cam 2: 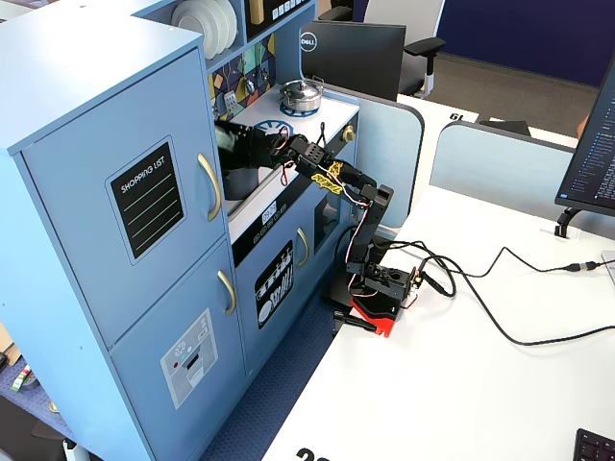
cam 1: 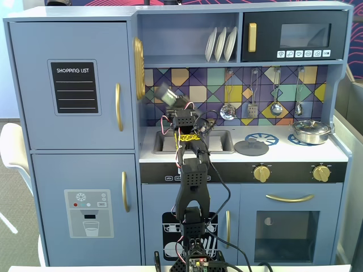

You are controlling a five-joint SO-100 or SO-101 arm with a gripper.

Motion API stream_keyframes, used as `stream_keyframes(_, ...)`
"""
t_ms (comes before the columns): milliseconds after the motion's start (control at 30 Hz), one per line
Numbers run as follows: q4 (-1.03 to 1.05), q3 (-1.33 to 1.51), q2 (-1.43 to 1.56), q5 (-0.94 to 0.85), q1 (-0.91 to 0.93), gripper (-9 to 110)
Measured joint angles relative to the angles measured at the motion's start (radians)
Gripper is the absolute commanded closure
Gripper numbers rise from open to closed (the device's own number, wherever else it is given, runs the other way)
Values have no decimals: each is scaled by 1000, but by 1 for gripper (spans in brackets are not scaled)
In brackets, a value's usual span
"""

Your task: Put salt in the gray recipient

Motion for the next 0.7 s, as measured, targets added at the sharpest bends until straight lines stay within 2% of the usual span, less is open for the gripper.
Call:
stream_keyframes(200,-41,-64,-35,-18,-31,101)
stream_keyframes(367,147,-58,-35,8,2,101)
stream_keyframes(467,189,-9,-34,8,23,101)
stream_keyframes(700,-46,35,-34,-38,9,101)
